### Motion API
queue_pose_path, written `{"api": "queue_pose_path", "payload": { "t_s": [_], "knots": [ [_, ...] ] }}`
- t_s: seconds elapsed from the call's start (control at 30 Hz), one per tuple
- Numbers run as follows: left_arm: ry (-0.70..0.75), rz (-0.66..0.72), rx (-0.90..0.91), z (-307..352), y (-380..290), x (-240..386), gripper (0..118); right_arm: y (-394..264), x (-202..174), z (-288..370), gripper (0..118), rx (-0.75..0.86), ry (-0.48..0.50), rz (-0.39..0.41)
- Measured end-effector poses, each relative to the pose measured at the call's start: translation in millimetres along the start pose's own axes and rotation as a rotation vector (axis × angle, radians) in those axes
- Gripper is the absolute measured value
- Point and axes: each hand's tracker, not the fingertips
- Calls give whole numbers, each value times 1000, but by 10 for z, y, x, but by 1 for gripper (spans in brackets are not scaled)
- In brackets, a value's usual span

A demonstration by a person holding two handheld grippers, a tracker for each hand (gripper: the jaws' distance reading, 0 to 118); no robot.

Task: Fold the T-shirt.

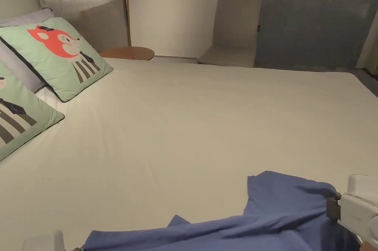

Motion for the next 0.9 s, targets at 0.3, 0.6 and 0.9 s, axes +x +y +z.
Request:
{"api": "queue_pose_path", "payload": {
  "t_s": [0.3, 0.6, 0.9],
  "knots": [
    [-96, -14, 179, 633, 195, 172, 4, 90, 205, 1515, 3, 347, 4, -80],
    [-175, -19, 460, 1345, 402, 314, 4, 72, 162, 2817, 3, 637, -62, -79],
    [-232, -27, 538, 1567, 931, 495, 4, 361, 144, 3195, 3, 717, -58, -63]
  ]
}}
